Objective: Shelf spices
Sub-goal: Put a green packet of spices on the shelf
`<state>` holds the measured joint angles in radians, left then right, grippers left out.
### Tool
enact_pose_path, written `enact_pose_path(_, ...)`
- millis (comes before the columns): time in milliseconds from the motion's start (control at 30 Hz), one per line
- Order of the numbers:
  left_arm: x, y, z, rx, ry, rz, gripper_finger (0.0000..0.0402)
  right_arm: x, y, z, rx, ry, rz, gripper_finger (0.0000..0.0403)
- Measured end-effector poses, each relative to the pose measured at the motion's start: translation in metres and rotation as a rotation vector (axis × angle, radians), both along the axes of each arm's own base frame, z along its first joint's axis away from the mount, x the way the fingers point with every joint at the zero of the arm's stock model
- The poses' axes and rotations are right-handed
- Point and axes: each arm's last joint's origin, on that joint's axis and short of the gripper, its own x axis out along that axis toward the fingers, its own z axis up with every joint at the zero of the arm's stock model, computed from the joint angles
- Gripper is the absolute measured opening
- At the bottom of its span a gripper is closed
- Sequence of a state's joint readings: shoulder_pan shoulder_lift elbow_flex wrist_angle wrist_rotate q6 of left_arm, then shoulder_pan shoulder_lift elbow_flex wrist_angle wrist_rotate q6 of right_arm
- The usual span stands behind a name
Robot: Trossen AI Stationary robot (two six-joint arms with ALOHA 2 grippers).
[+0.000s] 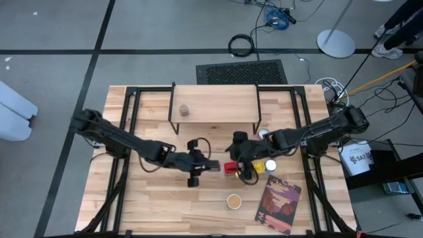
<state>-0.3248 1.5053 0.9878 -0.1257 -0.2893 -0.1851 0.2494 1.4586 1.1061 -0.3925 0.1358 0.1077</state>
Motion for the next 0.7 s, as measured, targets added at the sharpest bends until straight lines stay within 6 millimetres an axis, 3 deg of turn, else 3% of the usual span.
enact_pose_path(333, -0.026, 0.010, 0.041, 0.027, -0.105, -0.003, 0.0159, 0.013, -0.018, 0.011, 0.034, -0.135, 0.016, 0.0352)
enact_pose_path(700, -0.029, 0.015, 0.050, 0.088, -0.161, 0.091, 0.0159, 0.019, -0.026, 0.014, 0.021, -0.199, 0.007, 0.0352)
